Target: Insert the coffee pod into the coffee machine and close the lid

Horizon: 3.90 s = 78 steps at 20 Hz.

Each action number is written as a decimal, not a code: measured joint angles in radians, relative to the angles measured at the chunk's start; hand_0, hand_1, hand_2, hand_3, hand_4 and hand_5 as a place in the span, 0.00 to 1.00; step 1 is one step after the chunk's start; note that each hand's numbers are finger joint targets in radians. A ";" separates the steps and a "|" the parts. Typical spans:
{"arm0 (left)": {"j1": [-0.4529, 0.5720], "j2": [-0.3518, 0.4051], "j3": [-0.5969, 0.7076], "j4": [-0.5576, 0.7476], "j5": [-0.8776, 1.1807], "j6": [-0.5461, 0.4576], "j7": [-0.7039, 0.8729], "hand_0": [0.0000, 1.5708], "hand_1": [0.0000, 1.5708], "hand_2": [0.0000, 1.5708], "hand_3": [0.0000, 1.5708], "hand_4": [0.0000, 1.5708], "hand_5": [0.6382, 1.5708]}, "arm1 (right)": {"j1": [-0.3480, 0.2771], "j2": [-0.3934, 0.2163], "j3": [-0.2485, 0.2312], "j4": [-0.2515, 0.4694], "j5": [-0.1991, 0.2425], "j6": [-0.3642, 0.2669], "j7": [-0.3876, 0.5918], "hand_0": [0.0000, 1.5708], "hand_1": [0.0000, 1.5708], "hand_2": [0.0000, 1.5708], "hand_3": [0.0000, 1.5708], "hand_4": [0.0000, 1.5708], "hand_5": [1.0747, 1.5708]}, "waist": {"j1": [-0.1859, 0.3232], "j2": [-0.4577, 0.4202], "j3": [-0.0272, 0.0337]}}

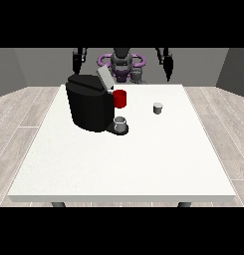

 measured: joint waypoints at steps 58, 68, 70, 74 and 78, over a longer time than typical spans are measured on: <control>-0.521 0.266 0.083 0.799 -0.361 -0.055 -0.113 0.38 0.38 0.46 0.30 0.00 1.00 | -0.221 0.059 -0.039 0.130 -0.002 -0.146 -0.052 0.00 0.00 0.00 0.00 0.28 1.00 | -0.159 0.191 0.0320; -0.575 0.285 0.067 0.901 -0.477 0.069 -0.217 0.44 0.44 0.54 0.41 0.18 1.00 | -0.247 0.075 -0.016 0.102 0.006 -0.173 -0.028 0.00 0.00 0.00 0.00 0.32 1.00 | -0.178 0.229 0.0332; -0.572 0.282 0.068 0.911 -0.490 0.093 -0.233 0.53 0.53 0.62 0.47 0.25 1.00 | -0.241 0.064 -0.033 0.104 -0.010 -0.162 -0.033 0.00 0.00 0.00 0.00 0.32 1.00 | -0.175 0.222 0.0336; -0.603 0.264 0.061 0.928 -0.525 0.139 -0.219 0.62 0.62 0.69 0.55 0.21 1.00 | -0.246 0.067 -0.044 0.139 -0.022 -0.162 -0.073 0.00 0.00 0.00 0.00 0.34 1.00 | -0.173 0.229 0.0331; -0.616 0.279 0.045 0.952 -0.568 0.151 -0.225 0.62 0.62 0.67 0.51 0.20 1.00 | -0.240 0.065 -0.052 0.158 -0.032 -0.152 -0.095 0.00 0.00 0.00 0.00 0.26 1.00 | -0.177 0.232 0.0328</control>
